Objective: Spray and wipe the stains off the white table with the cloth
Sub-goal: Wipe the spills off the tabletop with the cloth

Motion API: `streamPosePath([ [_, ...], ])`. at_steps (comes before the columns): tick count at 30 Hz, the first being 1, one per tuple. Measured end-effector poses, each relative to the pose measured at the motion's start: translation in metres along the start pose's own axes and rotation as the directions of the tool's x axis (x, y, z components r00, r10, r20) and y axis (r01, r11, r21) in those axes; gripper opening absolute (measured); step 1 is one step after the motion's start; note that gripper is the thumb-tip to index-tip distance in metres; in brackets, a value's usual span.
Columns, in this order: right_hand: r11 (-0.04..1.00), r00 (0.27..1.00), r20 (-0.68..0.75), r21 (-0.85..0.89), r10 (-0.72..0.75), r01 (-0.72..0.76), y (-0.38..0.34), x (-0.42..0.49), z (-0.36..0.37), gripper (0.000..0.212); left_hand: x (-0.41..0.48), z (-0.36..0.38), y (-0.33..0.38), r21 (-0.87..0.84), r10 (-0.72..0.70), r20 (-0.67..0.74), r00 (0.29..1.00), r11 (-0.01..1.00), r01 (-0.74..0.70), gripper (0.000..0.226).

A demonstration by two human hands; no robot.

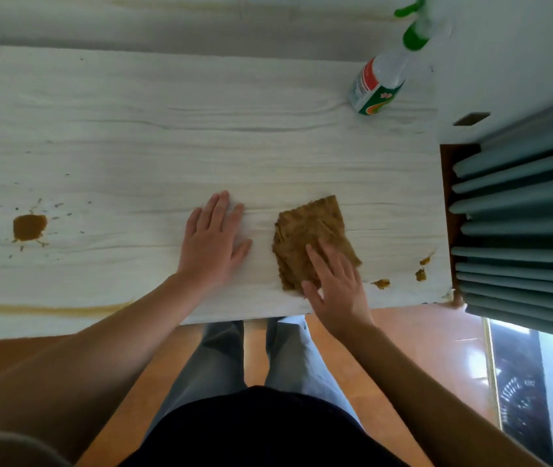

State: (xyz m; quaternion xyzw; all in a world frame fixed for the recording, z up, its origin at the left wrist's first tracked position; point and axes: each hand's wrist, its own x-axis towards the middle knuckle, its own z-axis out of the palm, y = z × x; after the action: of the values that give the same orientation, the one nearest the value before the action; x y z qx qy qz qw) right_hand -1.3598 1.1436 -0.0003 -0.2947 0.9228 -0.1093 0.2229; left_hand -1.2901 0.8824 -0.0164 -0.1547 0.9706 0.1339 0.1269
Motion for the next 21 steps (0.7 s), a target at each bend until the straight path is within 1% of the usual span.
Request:
streamPosePath([
  [3,0.997,0.996,-0.064,-0.029,-0.068,0.067,0.006,0.027,-0.011,0.064,-0.004,-0.001,-0.010,0.020,0.068,-0.002,0.998,0.997,-0.068,0.067],
  [6,0.990,0.994,-0.026,-0.103,-0.102,0.098,-0.005,0.047,-0.005,0.059,-0.006,-0.002,-0.016,0.024,0.106,-0.021,0.994,0.994,-0.105,0.068],
  [10,0.992,0.995,-0.087,-0.123,-0.042,0.031,-0.022,0.062,0.004,0.059,-0.007,-0.002,-0.026,0.026,0.150,-0.013,0.989,0.988,-0.150,0.067],
  [14,0.988,0.976,-0.176,-0.060,0.128,-0.141,-0.050,0.100,0.008,0.059,-0.011,0.003,-0.029,0.027,0.148,-0.022,0.989,0.989,-0.148,0.065],
  [17,0.971,0.944,-0.226,0.040,0.239,-0.236,-0.069,0.108,0.017,0.058,-0.013,0.008,-0.027,0.028,0.146,-0.042,0.988,0.989,-0.145,0.065],
  [19,0.968,0.940,-0.234,0.062,0.250,-0.243,-0.074,0.098,0.024,0.060,-0.013,0.010,-0.026,0.029,0.144,-0.059,0.988,0.989,-0.142,0.065],
  [21,0.975,0.952,-0.215,0.048,0.220,-0.215,-0.073,0.077,0.031,0.062,-0.014,0.010,-0.026,0.020,0.143,-0.068,0.987,0.990,-0.142,0.064],
])
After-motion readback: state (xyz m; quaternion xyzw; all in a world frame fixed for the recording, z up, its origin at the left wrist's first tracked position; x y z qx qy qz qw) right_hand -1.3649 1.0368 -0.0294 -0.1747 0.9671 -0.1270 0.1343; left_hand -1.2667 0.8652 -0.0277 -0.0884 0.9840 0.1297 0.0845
